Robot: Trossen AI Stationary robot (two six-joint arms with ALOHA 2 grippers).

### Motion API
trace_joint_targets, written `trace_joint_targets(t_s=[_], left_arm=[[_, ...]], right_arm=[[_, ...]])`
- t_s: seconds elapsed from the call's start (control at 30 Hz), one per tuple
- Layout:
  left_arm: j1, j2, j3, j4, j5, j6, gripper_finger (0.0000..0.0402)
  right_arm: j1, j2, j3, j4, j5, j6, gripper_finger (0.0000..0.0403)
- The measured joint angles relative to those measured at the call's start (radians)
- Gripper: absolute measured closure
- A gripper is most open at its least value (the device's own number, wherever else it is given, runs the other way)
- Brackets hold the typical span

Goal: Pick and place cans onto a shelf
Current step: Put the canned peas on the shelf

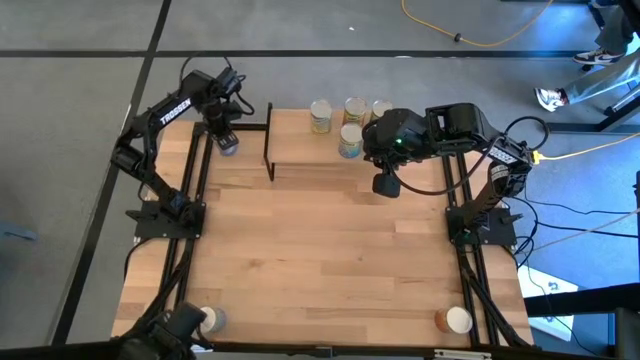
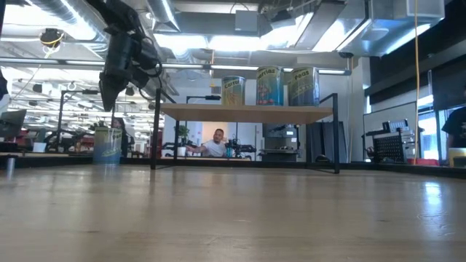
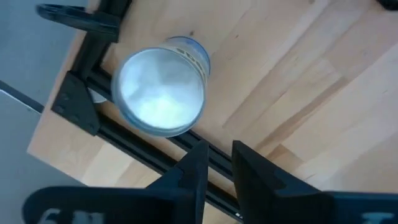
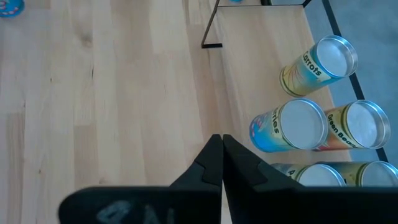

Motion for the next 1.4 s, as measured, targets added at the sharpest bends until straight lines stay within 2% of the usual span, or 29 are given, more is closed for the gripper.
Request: trace_joint_targets(t_s=[0.47, 0.6, 1.1, 1.4], left_arm=[[0.000, 0.000, -0.146, 0.161, -0.030, 0.108, 0.0335], [-0.001, 0.000, -0.149, 0.174, -0.060, 0.109, 0.0335], [0.000, 0.000, -0.149, 0.207, -0.059, 0.126, 0.0335], [0.000, 0.000, -0.149, 0.211, -0.044, 0.080, 0.0335]], right_arm=[[0.000, 0.000, 0.000, 0.000, 0.000, 0.000, 0.0398], [0.000, 0.000, 0.000, 0.000, 0.001, -0.001, 0.0398], [0.000, 0.000, 0.000, 0.000, 0.001, 0.001, 0.0398], [0.000, 0.000, 0.000, 0.000, 0.001, 0.001, 0.0398]])
